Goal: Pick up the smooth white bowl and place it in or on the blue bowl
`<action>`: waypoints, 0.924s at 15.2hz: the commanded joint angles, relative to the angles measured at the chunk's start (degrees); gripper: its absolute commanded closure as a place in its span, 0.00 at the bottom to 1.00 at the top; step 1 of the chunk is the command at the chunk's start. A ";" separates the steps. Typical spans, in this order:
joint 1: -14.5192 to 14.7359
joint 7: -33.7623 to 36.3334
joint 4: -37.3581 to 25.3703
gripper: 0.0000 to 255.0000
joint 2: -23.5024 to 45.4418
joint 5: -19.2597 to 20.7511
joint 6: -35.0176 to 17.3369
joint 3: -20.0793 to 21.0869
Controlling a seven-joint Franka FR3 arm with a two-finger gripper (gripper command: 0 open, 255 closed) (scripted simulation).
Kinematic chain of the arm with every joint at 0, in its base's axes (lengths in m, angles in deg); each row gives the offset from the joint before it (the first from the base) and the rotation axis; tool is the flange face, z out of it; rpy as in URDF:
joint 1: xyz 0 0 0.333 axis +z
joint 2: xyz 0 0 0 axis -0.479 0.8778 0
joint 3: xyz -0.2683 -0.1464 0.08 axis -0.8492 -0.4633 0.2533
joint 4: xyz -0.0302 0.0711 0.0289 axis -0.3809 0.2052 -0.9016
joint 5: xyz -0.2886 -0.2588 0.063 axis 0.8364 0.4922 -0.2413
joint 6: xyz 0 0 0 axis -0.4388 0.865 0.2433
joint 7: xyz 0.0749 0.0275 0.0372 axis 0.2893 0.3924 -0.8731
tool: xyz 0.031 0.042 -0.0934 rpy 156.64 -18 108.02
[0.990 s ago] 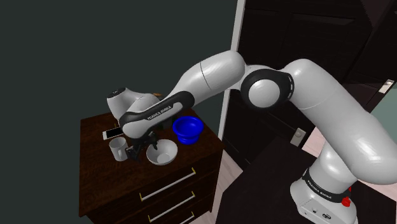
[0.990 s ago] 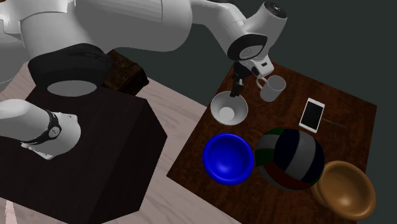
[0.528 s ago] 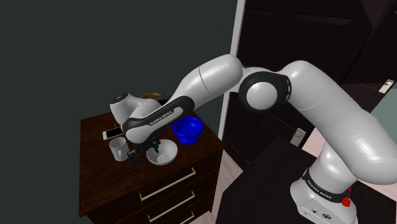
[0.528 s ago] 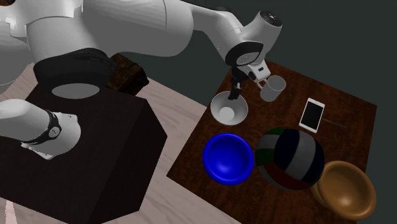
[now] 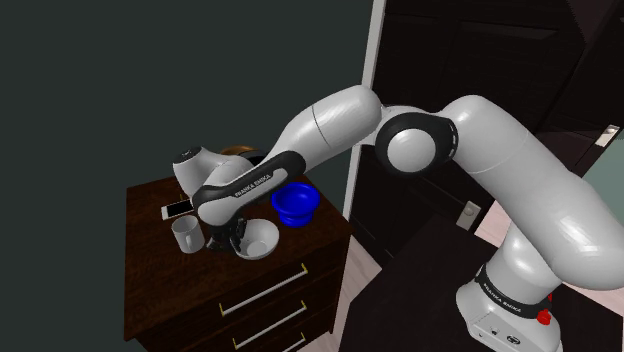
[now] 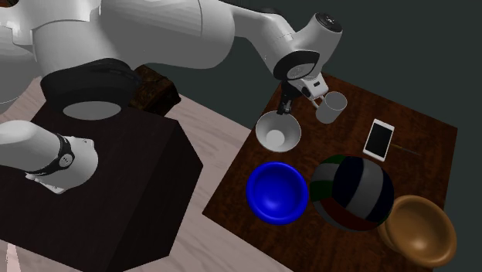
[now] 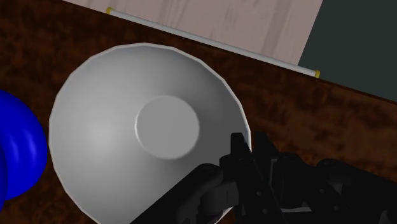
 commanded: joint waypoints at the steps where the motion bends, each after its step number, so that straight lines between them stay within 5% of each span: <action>1: 0.00 0.00 0.00 1.00 0.00 0.00 0.00 0.00; 14: -0.45 -0.26 0.73 1.00 -3.96 -0.69 3.23 0.69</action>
